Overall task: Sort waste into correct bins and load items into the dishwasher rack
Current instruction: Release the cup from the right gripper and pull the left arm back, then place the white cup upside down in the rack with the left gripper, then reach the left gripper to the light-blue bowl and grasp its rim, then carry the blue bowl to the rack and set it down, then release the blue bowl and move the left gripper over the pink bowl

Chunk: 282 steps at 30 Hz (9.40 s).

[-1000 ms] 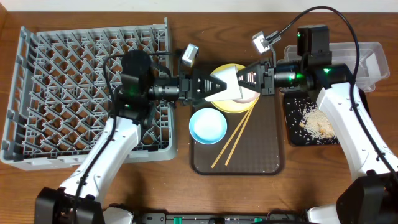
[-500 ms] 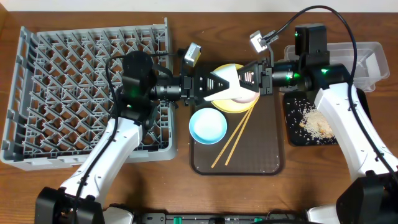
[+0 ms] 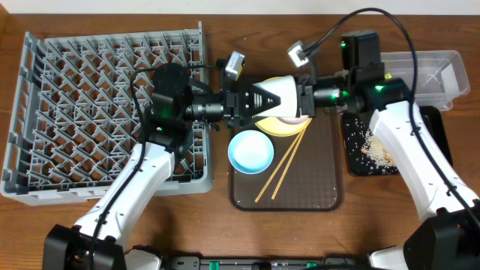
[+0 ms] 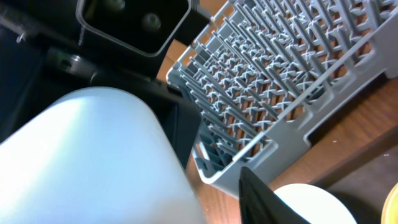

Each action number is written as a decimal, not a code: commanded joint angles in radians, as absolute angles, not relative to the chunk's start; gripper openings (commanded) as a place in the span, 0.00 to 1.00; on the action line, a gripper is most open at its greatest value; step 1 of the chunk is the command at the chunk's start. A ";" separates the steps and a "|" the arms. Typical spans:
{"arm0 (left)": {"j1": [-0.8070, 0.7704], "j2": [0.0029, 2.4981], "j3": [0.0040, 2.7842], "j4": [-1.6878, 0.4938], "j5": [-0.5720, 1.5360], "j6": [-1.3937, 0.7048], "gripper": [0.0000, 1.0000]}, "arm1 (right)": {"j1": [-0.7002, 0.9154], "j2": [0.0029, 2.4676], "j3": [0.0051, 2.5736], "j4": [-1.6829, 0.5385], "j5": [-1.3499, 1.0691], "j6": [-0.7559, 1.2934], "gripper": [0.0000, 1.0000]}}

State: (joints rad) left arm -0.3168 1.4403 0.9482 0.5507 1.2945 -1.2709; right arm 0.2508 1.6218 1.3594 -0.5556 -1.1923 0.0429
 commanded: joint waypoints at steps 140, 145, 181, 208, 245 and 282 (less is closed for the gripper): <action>-0.834 1.869 1.252 -0.641 0.032 -0.199 0.31 | -0.038 1.419 1.361 -1.104 -0.266 -0.098 0.56; -0.834 1.869 1.252 -0.642 0.032 -0.200 0.29 | -0.038 1.419 1.361 -1.106 -0.266 -0.098 0.56; -0.797 1.529 1.312 -0.758 -0.034 -0.219 0.06 | -0.038 1.419 1.361 -1.126 -0.266 -0.098 0.55; 0.319 1.699 1.311 -0.406 1.202 -0.265 0.06 | -0.038 1.419 1.361 -1.115 -0.266 -0.099 0.54; 0.572 1.845 1.306 -0.624 1.001 -0.214 0.54 | -0.038 1.419 1.361 -1.119 -0.266 -0.099 0.55; 0.167 1.756 1.306 -0.288 0.257 -0.165 0.37 | -0.038 1.419 1.361 -1.126 -0.266 -0.099 0.54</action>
State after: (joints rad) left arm 0.1673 1.7576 1.3003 -0.2710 0.2810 -0.1791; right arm -0.0360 1.4197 1.3582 -1.1255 -0.2684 -0.1055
